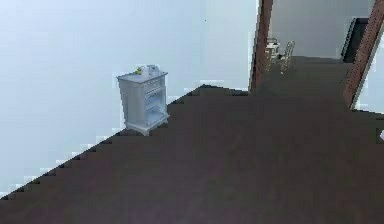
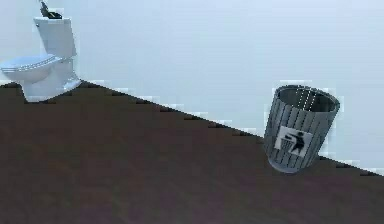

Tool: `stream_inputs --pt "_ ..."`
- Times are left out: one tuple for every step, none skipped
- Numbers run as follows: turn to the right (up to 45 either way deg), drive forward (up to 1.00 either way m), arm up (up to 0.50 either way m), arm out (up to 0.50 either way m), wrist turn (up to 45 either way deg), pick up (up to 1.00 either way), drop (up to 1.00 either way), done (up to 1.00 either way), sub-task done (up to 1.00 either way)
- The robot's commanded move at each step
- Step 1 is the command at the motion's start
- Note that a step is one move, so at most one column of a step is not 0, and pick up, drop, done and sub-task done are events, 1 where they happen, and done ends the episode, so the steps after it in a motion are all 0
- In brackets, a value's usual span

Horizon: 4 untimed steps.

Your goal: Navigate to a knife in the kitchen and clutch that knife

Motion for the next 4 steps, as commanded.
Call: stream_inputs --pt "30.0 0.00 0.00 0.00 0.0 0.00 0.00 0.00 0.00" --pt "0.0 1.00 0.00 0.00 0.0 0.00 0.00 0.00 0.00" --pt "3.0 0.00 0.00 0.00 0.0 0.00 0.00 0.00 0.00" --pt "0.0 1.00 0.00 0.00 0.0 0.00 0.00 0.00 0.00"
